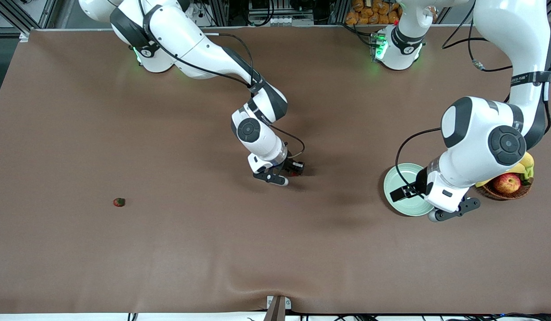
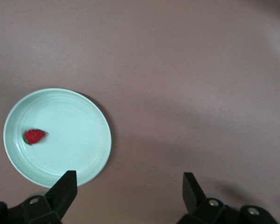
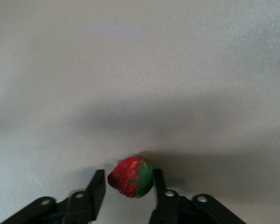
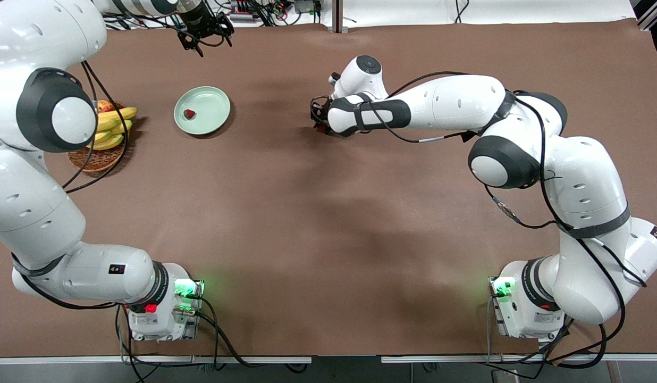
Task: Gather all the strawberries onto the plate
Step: 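Set the second strawberry mid-table with the right gripper while the left withdraws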
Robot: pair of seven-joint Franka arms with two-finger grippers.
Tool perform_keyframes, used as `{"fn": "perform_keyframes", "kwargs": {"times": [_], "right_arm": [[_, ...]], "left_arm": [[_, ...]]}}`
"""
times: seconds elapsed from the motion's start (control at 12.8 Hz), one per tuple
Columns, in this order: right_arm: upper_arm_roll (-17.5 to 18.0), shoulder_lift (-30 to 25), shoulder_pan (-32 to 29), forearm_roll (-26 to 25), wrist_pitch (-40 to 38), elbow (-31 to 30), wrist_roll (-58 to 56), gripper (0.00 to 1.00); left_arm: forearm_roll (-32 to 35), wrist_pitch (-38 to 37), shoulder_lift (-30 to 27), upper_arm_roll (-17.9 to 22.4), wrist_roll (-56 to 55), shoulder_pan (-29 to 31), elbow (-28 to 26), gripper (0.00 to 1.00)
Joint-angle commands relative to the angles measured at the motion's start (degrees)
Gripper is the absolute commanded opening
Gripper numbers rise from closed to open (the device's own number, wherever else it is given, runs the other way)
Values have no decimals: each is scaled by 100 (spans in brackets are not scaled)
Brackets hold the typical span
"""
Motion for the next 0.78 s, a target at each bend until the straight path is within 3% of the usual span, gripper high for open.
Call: {"fn": "perform_keyframes", "kwargs": {"times": [0.0,0.31,0.7], "right_arm": [[-154,-14,108,-191,-53,137,63,100],[-260,-671,-85,-191,-411,-302,45,100],[-401,-1778,-901,-200,-2239,-565,-427,100]], "left_arm": [[-91,-364,-46,-139,-456,-11,271,100],[-82,-417,-37,-314,-1027,-11,342,100],[-73,-408,16,-552,-1704,-81,421,100]]}}
